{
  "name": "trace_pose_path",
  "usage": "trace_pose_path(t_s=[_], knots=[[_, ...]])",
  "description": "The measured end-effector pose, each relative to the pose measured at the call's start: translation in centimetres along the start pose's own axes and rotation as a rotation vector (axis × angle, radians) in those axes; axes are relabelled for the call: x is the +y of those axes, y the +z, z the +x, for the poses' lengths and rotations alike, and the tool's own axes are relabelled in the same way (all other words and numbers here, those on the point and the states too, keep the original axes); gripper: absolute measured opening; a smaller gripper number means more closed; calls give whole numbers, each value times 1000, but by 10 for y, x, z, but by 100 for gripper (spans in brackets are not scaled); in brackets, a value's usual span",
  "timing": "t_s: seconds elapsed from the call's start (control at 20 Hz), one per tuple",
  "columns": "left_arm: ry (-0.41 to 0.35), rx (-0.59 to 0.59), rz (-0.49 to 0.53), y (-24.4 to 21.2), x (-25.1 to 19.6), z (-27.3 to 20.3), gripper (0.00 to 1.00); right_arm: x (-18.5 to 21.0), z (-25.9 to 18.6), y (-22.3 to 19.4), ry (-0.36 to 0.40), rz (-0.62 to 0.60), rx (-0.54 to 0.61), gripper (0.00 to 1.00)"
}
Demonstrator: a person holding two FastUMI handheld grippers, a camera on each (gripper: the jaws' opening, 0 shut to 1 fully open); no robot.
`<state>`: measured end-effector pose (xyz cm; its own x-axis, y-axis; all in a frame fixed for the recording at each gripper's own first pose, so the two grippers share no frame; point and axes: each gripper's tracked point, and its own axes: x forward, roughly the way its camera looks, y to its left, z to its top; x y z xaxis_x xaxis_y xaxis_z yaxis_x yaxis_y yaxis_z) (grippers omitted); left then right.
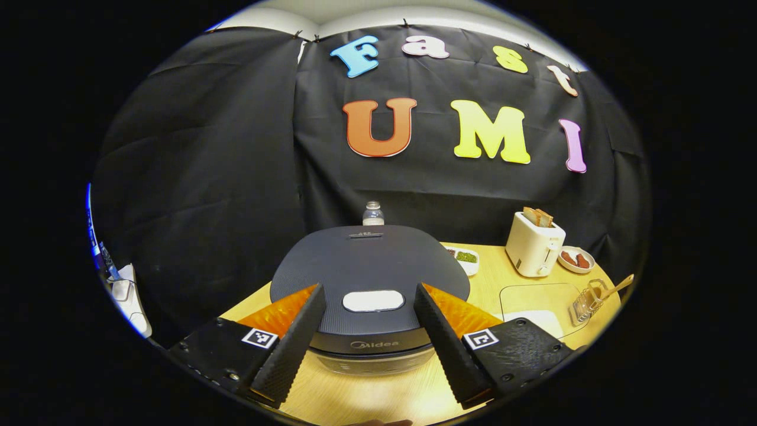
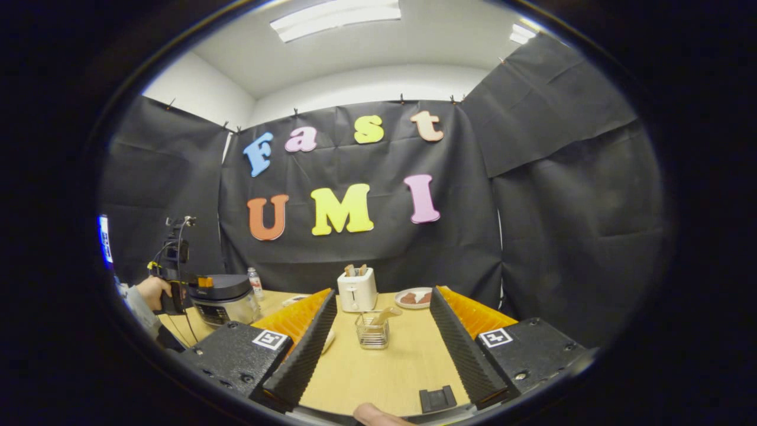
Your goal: Close the left gripper, press the button to open the rice cooker; take a wooden spoon from the chopstick holder with the right hand, scoop a spoonful of rice and pour it into the rice cooker, then put the wooden spoon back into the chopstick holder.
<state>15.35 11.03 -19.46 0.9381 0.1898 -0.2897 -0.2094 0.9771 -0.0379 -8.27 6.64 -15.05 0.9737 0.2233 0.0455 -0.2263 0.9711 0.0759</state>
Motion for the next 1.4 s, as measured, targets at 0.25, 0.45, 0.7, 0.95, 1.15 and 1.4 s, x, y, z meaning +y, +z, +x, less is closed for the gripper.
trace_pose_path(t_s=[0.25, 0.45, 0.7, 0.95, 1.15, 1.4], knots=[[29, 4, 11, -5, 1, 2, 99, -1, 4, -6, -7, -5, 11, 100], [21, -4, 0, -6, 0, 3, 99, -6, 7, -7, -19, -1, 17, 100], [6, -79, -3, -4, -1, 1, 99, -12, 9, -12, -34, 12, 30, 100], [7, -155, 2, -2, -1, 8, 99, -13, 11, -9, -39, 1, 33, 100], [22, -106, 25, 2, -3, -6, 96, -13, 20, 0, -52, -24, 34, 100], [-18, -126, 17, 30, -15, -45, 95, -14, 24, 18, -59, -33, 26, 100]])
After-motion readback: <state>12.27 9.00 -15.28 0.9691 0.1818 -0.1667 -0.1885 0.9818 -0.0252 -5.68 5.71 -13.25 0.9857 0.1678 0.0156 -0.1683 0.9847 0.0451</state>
